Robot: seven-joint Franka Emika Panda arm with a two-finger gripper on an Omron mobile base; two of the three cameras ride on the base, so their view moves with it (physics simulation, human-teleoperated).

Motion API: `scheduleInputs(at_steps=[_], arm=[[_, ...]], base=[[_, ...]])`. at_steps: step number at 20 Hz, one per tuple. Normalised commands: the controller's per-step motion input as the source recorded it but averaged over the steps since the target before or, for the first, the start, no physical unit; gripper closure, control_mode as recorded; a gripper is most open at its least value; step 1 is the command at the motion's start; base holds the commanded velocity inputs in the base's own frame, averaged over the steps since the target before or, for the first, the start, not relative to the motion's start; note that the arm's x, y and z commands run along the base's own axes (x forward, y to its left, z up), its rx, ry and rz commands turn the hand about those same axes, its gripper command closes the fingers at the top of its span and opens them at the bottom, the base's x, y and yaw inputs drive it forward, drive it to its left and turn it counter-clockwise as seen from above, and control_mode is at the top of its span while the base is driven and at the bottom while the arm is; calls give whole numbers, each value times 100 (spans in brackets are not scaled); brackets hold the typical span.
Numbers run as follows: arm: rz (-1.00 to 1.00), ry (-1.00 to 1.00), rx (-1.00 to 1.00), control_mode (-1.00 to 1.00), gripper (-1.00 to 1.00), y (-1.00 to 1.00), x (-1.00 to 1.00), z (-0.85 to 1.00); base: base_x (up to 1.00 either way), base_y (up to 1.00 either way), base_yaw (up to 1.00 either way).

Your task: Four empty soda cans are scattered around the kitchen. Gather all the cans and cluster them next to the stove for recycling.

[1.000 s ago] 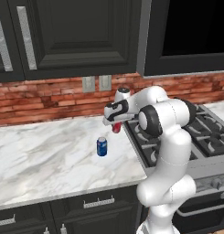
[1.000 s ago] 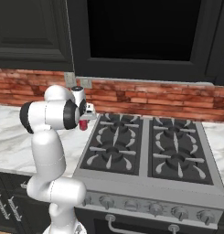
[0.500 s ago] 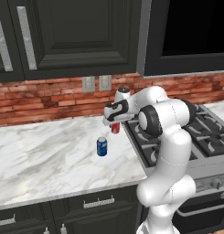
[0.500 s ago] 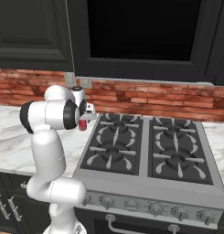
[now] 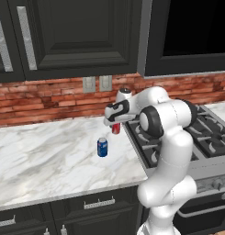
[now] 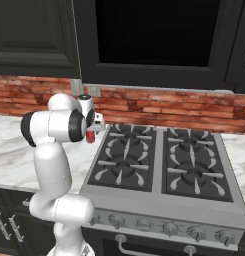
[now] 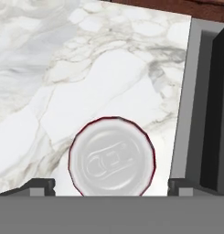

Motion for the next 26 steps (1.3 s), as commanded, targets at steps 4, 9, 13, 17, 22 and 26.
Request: scheduleInputs(at_steps=[4, 9, 13, 17, 22, 26], arm=[[-3, -3, 0, -100, -100, -2, -9, 4], [-9, -1, 0, -100, -100, -1, -9, 12], [-14, 0, 0, -100, -100, 0, -17, 19], [-11, 0, 0, -100, -100, -1, -17, 4], [-3, 0, 0, -100, -100, -6, -32, 0], [-4, 0, 0, -100, -100, -13, -31, 0]], base=[[0, 0, 0], [0, 0, 0], [0, 0, 0], [0, 0, 0], [0, 0, 0], [0, 0, 0]])
